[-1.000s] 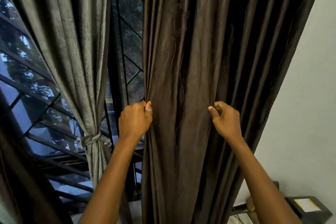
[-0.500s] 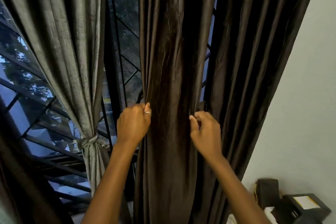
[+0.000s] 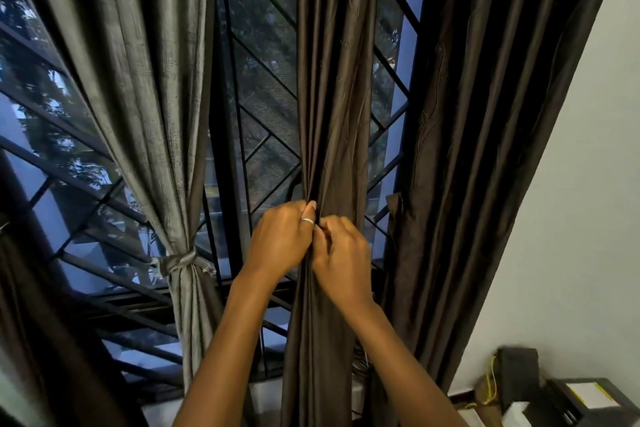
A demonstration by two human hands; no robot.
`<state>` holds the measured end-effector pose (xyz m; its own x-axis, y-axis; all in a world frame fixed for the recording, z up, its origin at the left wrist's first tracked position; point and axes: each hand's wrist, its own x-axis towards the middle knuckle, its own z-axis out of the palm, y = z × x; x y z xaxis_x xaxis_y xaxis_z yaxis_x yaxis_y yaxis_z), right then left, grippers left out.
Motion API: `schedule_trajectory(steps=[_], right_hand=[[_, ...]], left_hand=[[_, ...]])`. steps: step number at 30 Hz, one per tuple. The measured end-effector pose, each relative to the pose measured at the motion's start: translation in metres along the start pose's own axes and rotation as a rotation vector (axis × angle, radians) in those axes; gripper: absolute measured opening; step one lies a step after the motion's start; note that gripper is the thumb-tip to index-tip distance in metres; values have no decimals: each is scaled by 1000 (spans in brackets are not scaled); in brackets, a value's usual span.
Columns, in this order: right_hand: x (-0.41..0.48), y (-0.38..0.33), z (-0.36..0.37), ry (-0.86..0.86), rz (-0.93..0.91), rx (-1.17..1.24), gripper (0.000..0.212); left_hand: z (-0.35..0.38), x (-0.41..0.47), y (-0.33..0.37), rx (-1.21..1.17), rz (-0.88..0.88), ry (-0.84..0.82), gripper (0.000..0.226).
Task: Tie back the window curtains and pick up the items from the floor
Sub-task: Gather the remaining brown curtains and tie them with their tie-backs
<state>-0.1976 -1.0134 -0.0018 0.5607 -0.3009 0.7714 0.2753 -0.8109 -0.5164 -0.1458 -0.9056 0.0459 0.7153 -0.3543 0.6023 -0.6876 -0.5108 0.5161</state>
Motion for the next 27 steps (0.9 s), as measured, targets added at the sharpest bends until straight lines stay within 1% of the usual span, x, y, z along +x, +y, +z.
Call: schedule_trajectory(steps=[4, 7, 10, 12, 14, 16, 18, 19, 20, 21, 22, 23, 24, 25, 27], right_hand=[[-2, -1, 1, 7, 15, -5, 12], [-3, 0, 0, 2, 30, 4, 9], [-5, 1, -1, -9, 37, 11, 9], [-8, -2, -1, 2, 25, 7, 8], [-8, -7, -4, 5, 1, 13, 7], [-4, -7, -12, -41, -20, 73, 10], [0, -3, -25, -92, -24, 166, 8], [2, -1, -32, -75, -12, 200, 5], [5, 2, -38, -14, 15, 218, 4], [8, 7, -43, 76, 57, 221, 8], [12, 13, -48, 166, 117, 222, 15], [17, 19, -51, 219, 191, 231, 25], [25, 24, -55, 210, 269, 247, 36], [34, 28, -59, 147, 334, 269, 48], [52, 36, -67, -45, 399, 355, 67]], left_hand=[[3, -1, 3, -92, -15, -27, 47], [4, -1, 10, -151, -57, -56, 53], [2, -1, 25, -116, -114, -33, 63], [4, 3, 27, -73, -144, 10, 59], [6, 6, 26, -103, -148, 41, 50], [6, 5, 21, -191, -135, 32, 44], [2, 2, 18, -299, -135, 4, 42], [-1, 0, 18, -343, -136, -17, 41], [-4, -2, 17, -386, -138, -45, 38], [-7, -3, 16, -428, -145, -74, 33], [-9, -3, 15, -469, -158, -99, 26], [-11, -4, 14, -505, -172, -120, 22], [-12, -5, 13, -543, -181, -138, 20], [-14, -5, 13, -585, -187, -161, 19], [-18, -7, 15, -698, -196, -211, 17]])
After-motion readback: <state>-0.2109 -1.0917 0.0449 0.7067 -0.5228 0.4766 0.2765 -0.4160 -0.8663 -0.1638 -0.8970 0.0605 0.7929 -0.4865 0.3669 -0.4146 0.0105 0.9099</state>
